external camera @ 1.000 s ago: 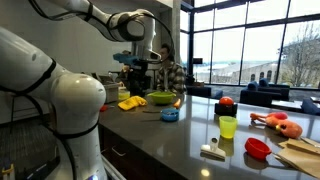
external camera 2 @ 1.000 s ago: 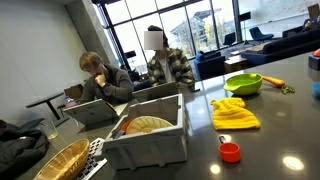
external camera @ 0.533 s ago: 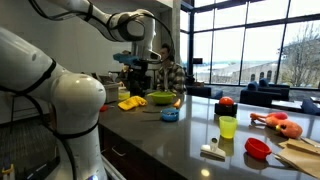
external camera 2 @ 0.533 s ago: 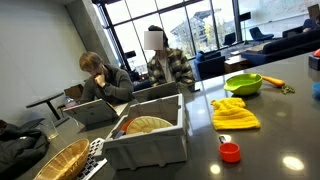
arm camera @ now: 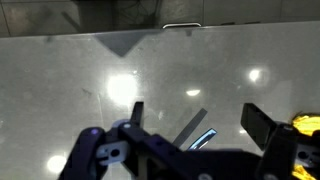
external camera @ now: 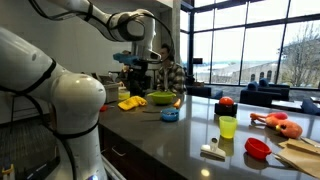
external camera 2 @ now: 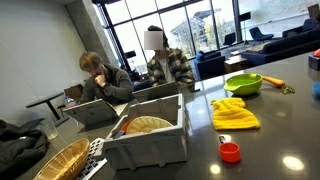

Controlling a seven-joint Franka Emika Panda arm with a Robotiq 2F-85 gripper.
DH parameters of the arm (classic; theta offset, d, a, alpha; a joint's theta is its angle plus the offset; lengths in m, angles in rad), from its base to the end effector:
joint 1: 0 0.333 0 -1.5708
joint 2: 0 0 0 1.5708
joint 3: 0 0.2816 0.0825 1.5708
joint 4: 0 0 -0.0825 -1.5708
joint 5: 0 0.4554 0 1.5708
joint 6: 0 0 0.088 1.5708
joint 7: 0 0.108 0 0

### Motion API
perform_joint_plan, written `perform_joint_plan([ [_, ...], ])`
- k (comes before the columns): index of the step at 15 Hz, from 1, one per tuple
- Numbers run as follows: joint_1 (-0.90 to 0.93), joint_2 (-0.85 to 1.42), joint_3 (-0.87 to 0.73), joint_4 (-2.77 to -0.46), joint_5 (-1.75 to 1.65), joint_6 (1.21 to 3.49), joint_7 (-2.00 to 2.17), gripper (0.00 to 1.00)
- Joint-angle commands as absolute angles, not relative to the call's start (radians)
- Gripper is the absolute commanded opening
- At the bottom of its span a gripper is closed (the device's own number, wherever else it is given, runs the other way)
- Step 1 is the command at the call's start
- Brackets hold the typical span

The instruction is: Fold the yellow cloth in half

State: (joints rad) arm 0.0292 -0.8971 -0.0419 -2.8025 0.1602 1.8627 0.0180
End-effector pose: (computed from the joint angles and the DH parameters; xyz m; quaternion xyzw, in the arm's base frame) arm 0.3723 0.0117 0.3910 -0.9950 0.0318 0.0229 0.0922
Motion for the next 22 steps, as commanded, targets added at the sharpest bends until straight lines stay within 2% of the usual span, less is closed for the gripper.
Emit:
perform_joint_plan([
  [1,0.064,-0.912,0.012,-2.793,0.192,1.851,0.028,1.00],
  [10,0.385,-0.911,0.300,-2.719,0.265,1.851,0.005,1.00],
  [17,0.347,-0.879,0.427,-2.701,0.189,2.216,0.165,1.00],
  [22,0.361,-0.868,0.412,-2.704,0.142,2.261,0.185,1.00],
])
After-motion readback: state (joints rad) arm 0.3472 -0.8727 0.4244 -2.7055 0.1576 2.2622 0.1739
